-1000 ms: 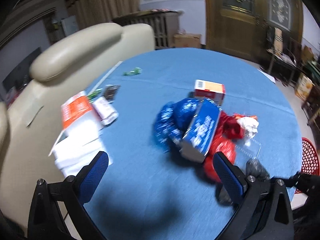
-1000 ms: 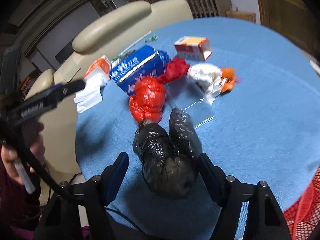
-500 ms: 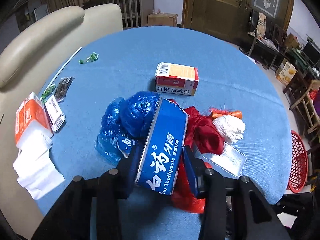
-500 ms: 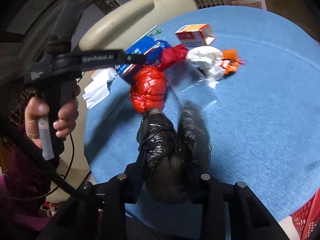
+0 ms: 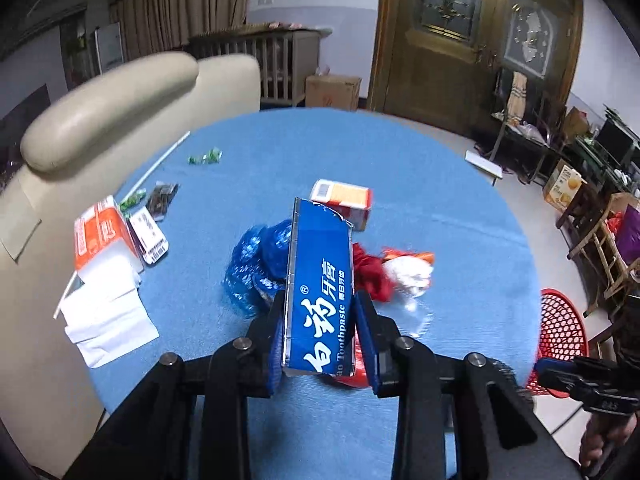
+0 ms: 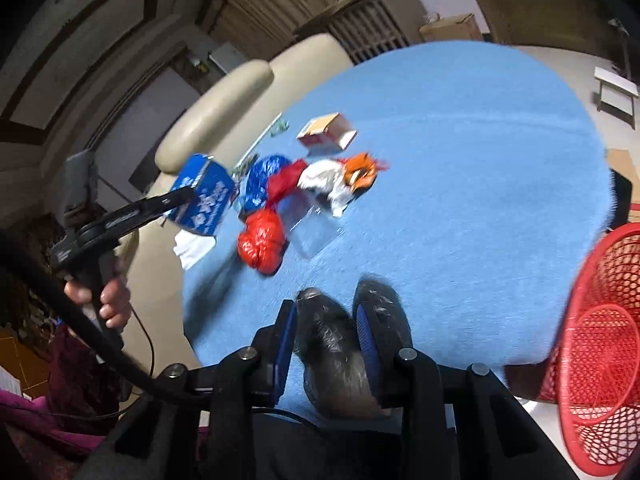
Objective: Collect trash
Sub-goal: 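Carry the black bag and toothpaste box with both grippers over the red basket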
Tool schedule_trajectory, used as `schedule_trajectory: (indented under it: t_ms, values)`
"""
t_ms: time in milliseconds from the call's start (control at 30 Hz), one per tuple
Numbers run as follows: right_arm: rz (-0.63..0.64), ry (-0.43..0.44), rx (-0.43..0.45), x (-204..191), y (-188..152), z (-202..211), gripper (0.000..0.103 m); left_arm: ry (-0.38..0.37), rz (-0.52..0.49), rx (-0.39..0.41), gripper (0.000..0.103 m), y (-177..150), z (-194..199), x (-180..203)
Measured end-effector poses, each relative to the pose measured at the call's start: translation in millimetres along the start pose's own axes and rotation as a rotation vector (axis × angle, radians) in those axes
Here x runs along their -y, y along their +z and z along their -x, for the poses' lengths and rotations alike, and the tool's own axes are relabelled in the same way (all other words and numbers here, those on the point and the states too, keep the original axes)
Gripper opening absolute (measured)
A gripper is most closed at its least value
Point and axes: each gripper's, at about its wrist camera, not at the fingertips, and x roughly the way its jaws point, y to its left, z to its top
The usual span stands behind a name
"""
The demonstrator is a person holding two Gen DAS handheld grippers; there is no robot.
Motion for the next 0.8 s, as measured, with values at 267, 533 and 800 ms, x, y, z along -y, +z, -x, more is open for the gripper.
schedule_trajectory:
  t_ms: [267,533,800]
  values:
    - [0.022,0.037,-0.060,3,-18,-23,0.085,-0.046,-0.005,0.013,0.034,-16,26,30]
    - [0.212,-0.040,-0.116,-18,-27,-64,0.042,-0.036,-0.054,-0.003,0.034,-18,32,57]
    - [0.057,-0.046,0.024,36,-25,-3,0.041,-0.121,-0.176,-0.069,0.034,-16,16,123]
